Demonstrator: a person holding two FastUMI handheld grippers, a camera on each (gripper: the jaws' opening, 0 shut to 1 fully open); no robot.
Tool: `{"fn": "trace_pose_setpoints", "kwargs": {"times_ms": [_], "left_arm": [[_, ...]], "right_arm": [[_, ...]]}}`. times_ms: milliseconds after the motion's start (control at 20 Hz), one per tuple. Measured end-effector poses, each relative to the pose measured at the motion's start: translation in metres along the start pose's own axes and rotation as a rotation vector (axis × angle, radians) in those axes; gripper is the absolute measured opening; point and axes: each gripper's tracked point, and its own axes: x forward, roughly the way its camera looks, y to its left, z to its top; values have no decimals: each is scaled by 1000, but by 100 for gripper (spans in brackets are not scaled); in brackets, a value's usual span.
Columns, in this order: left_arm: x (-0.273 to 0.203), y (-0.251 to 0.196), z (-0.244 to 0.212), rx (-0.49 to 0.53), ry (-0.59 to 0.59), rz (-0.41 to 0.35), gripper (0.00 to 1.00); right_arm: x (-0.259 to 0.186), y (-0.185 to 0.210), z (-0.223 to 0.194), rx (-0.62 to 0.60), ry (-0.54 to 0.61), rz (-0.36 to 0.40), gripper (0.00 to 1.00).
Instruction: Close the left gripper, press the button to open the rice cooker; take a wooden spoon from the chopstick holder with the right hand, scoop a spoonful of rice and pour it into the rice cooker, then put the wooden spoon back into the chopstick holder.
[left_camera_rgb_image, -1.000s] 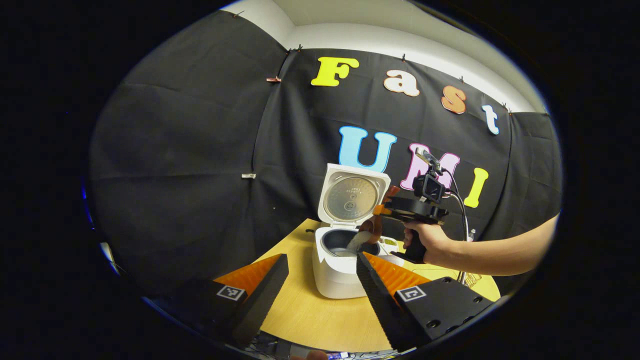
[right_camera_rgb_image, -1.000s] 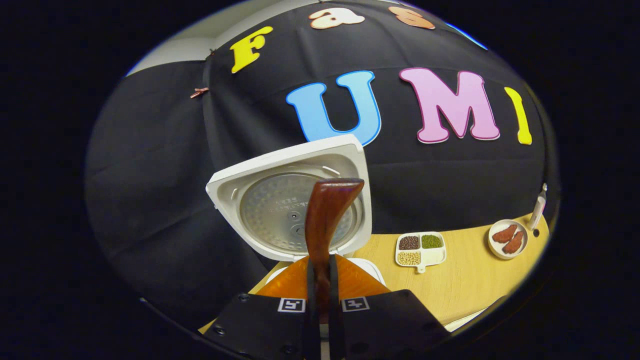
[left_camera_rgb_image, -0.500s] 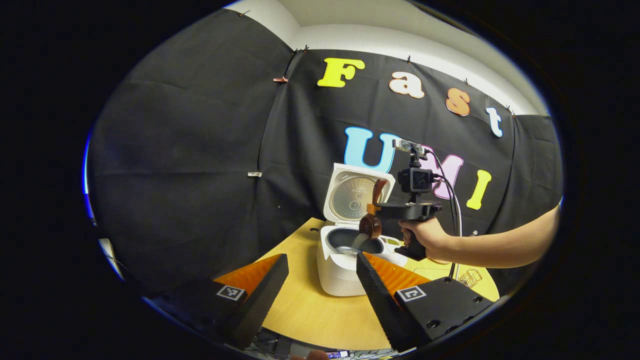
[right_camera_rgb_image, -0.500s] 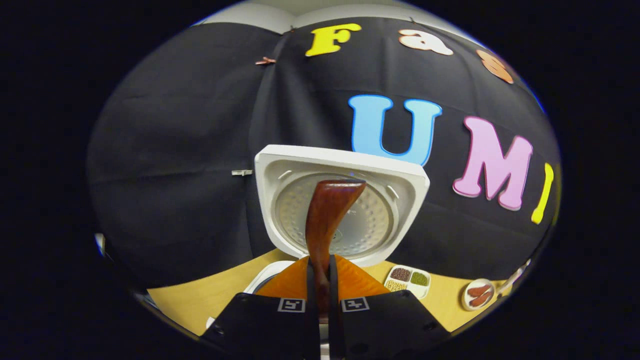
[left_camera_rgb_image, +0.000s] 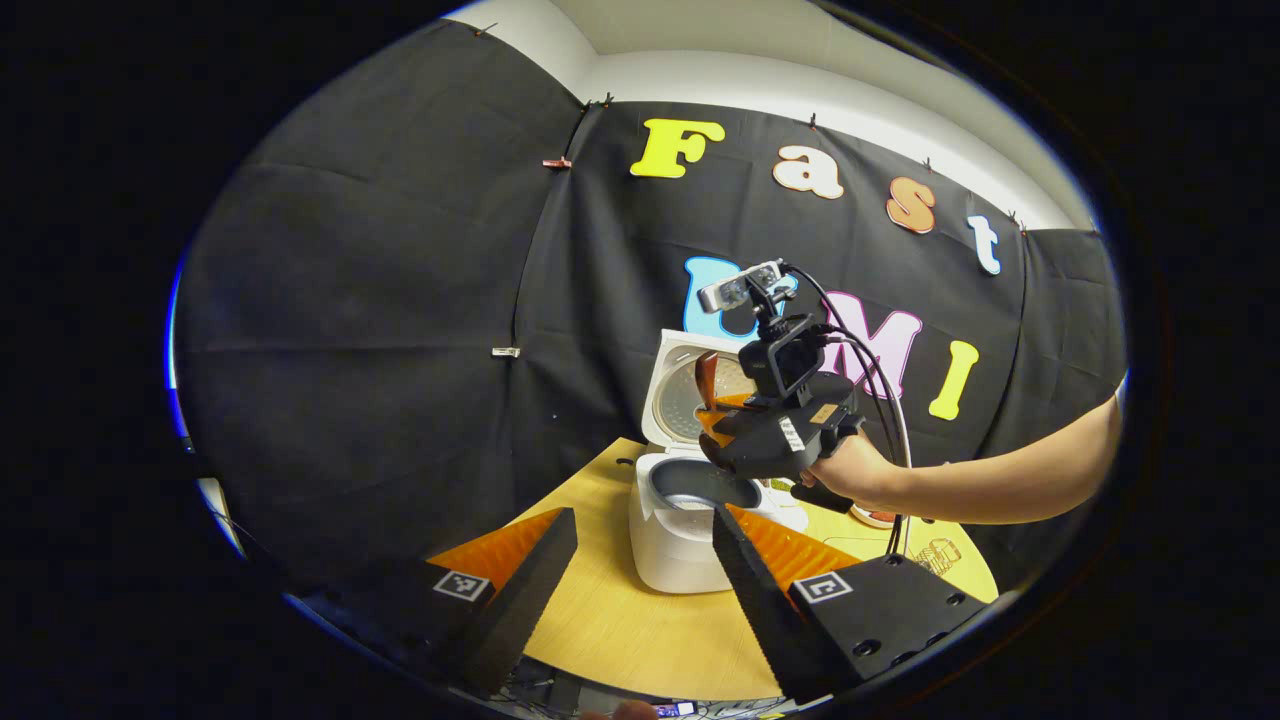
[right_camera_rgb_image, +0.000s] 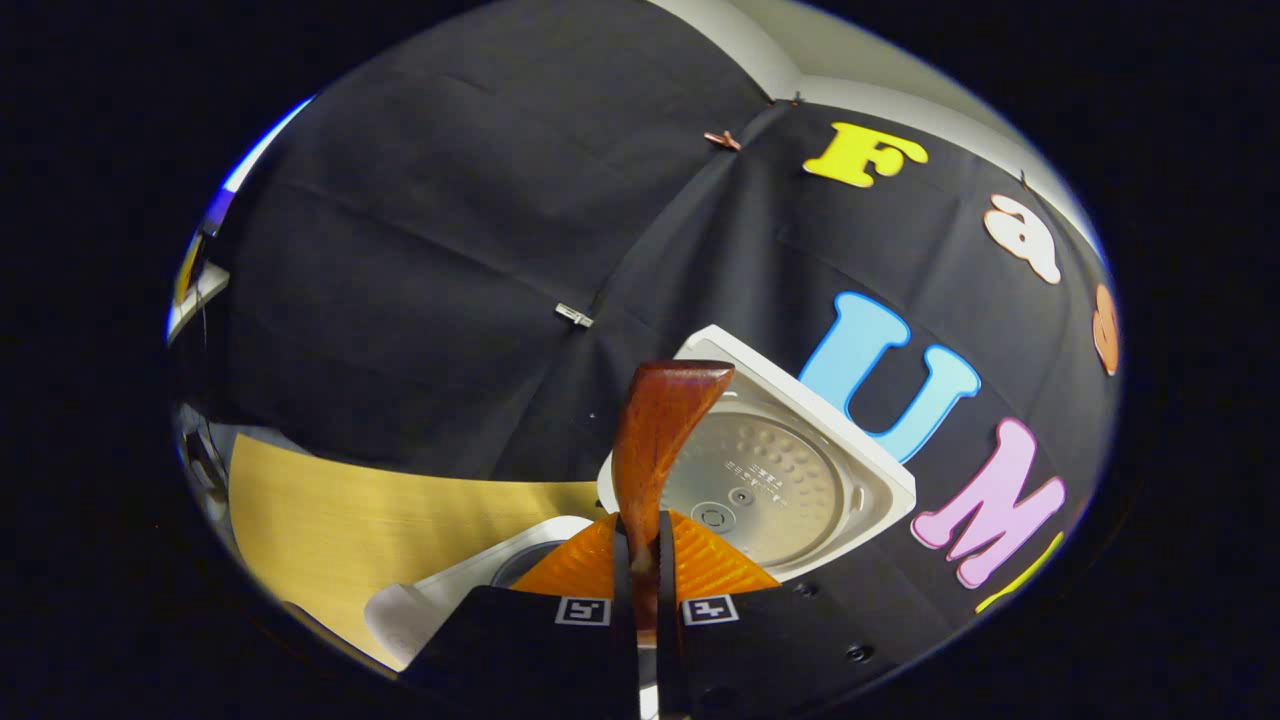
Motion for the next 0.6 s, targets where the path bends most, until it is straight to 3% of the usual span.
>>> {"fn": "trace_pose_setpoints", "kwargs": {"times_ms": [300,500,550,600], "left_arm": [[-2,2,-1,-2,2,4,95],[-2,3,-1,2,1,8,95],[-2,3,-1,4,0,7,95],[-2,2,-1,6,-1,8,95]], "right_arm": [[2,2,2,0,0,11,11],[2,-12,0,111,17,-9,11],[0,-17,0,151,20,-17,15],[-2,-22,1,206,20,-24,11]]}}
